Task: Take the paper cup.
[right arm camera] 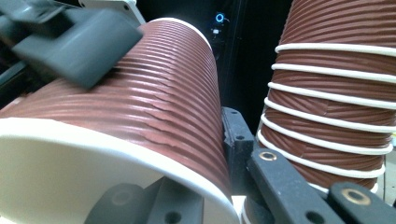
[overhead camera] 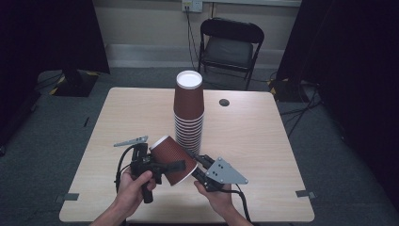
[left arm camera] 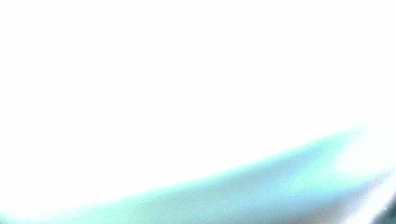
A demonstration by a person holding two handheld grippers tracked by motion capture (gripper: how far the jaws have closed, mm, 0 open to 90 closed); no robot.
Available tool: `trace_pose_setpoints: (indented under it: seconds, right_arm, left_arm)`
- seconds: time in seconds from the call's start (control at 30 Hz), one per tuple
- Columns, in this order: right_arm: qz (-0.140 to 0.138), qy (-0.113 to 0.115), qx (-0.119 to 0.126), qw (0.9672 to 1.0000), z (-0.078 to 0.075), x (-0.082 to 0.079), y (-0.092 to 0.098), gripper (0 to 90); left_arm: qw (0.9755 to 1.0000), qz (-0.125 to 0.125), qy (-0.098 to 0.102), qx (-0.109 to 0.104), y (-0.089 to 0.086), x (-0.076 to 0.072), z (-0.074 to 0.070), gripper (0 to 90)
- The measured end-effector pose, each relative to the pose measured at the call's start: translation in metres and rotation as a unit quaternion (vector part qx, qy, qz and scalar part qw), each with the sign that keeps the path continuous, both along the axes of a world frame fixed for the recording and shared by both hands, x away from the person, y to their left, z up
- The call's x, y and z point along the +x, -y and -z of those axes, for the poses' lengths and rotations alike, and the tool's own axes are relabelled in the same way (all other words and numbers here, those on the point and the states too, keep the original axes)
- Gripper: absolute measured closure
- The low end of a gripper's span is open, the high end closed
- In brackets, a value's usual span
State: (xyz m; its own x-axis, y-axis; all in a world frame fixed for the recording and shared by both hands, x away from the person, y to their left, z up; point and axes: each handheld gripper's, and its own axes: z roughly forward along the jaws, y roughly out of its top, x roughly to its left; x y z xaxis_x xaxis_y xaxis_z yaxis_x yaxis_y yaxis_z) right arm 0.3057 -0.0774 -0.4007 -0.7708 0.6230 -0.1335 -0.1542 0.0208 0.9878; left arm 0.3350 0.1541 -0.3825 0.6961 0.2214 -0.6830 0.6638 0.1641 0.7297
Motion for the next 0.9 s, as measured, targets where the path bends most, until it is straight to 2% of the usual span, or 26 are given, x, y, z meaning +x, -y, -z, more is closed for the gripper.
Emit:
trace_pose_setpoints:
  seconds: [0.1,0.13,0.27,0.43,0.57,0.6,0.67,0.7,0.8,0.87,0.9]
  right_arm:
    - [0.001,0.003,0.001,1.0000,-0.001,-0.001,0.001,86.3]
    - [-0.001,0.004,0.001,1.0000,-0.001,-0.001,0.001,86.3]
    - [-0.004,0.003,0.000,1.0000,0.000,-0.001,0.001,86.3]
    - [-0.007,0.002,-0.006,1.0000,0.001,-0.003,0.001,86.3]
    - [-0.021,-0.004,-0.019,0.9996,0.001,-0.006,0.002,86.3]
    - [-0.027,-0.006,-0.030,0.9991,0.001,-0.007,0.002,86.3]
    - [-0.029,-0.013,-0.037,0.9988,0.000,-0.008,0.005,86.2]
    - [-0.029,-0.013,-0.037,0.9988,0.000,-0.008,0.005,86.2]
    - [-0.036,-0.034,-0.040,0.9980,0.002,-0.009,0.010,86.2]
    - [-0.045,-0.056,-0.039,0.9966,0.005,-0.009,0.013,86.1]
    - [-0.045,-0.056,-0.039,0.9966,0.005,-0.009,0.013,86.1]
  left_arm:
    - [0.9999,-0.012,0.005,-0.011,-0.004,0.001,-0.003,4.7]
    - [0.9999,-0.012,0.009,-0.007,-0.006,0.001,-0.003,4.7]
    - [0.9998,-0.012,0.013,-0.011,-0.006,0.002,-0.004,6.7]
    - [0.9996,-0.024,0.016,-0.009,-0.008,0.002,-0.004,7.7]
    - [0.9989,-0.043,0.020,-0.008,-0.013,0.003,-0.006,8.2]
    - [0.9985,-0.048,0.023,-0.008,-0.014,0.003,-0.006,8.3]
    - [0.9978,-0.055,0.036,0.004,-0.016,0.003,-0.006,8.5]
    - [0.9978,-0.055,0.036,0.004,-0.016,0.003,-0.006,9.4]
    - [0.9953,-0.066,0.066,0.025,-0.016,0.002,-0.008,14.3]
    - [0.9936,-0.075,0.073,0.044,-0.015,0.001,-0.008,13.4]
    - [0.9936,-0.075,0.073,0.044,-0.015,0.001,-0.008,13.6]
